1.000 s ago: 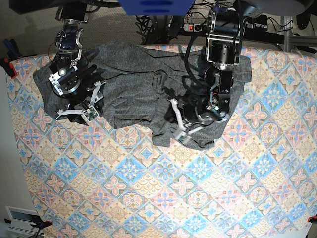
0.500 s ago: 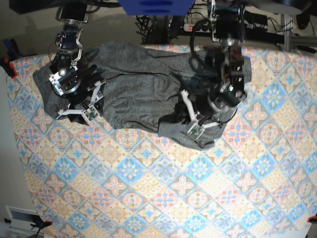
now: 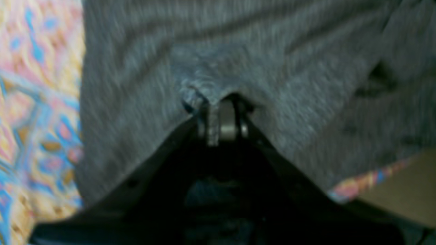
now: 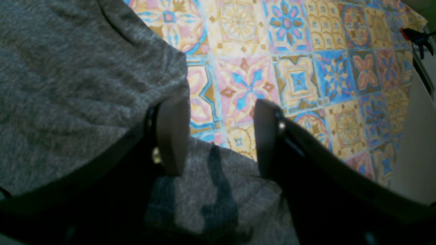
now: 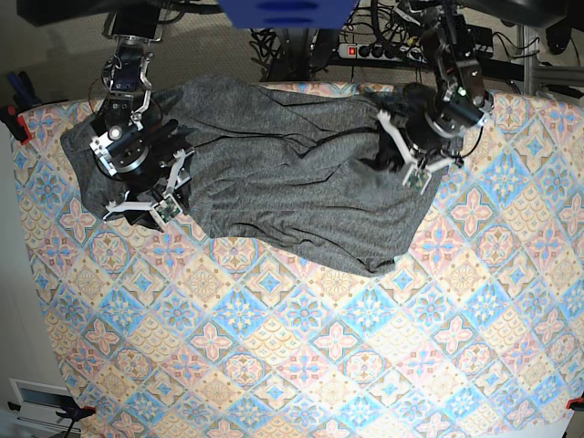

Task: Layout the t-shirt on the table in an organized manner, then fold the t-shirt properly
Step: 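Drag the grasped fabric with the left gripper outward to the shirt edge, then hold the shirt edges with both grippers and adjust the grasps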

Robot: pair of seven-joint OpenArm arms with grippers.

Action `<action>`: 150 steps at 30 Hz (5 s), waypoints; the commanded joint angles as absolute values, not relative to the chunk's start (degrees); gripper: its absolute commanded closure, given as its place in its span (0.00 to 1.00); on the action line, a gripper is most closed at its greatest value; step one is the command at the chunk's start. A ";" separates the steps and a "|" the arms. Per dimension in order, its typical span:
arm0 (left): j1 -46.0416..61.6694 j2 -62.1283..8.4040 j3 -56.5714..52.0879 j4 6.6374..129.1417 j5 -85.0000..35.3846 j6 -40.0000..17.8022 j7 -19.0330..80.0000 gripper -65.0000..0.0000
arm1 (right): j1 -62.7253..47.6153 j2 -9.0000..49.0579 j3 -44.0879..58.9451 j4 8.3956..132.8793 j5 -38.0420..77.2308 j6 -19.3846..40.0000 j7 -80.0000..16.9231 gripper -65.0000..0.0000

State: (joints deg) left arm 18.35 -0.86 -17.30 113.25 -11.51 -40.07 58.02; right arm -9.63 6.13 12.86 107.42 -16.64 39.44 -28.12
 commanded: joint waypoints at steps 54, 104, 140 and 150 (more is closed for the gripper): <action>12.70 -1.36 -17.45 116.70 -18.24 -40.00 57.19 0.44 | 5.76 9.54 41.71 85.49 -16.22 40.00 -26.77 0.54; 12.18 -0.84 -17.36 116.62 -18.33 -40.00 57.19 0.45 | 3.21 6.99 37.05 72.75 -16.22 40.00 -19.47 0.54; 9.36 -1.19 -13.32 116.53 -18.24 -40.00 62.73 0.45 | 8.84 14.46 42.42 70.29 -16.04 40.00 -30.99 0.54; 9.36 -0.92 -13.32 116.53 -18.24 -40.00 62.81 0.45 | 8.57 14.46 36.18 70.81 -15.96 40.00 -31.43 0.54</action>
State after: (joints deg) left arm 9.96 -0.95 -13.28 115.59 -17.34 -40.07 63.94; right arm 8.12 13.82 36.25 70.17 -16.27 39.20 -31.44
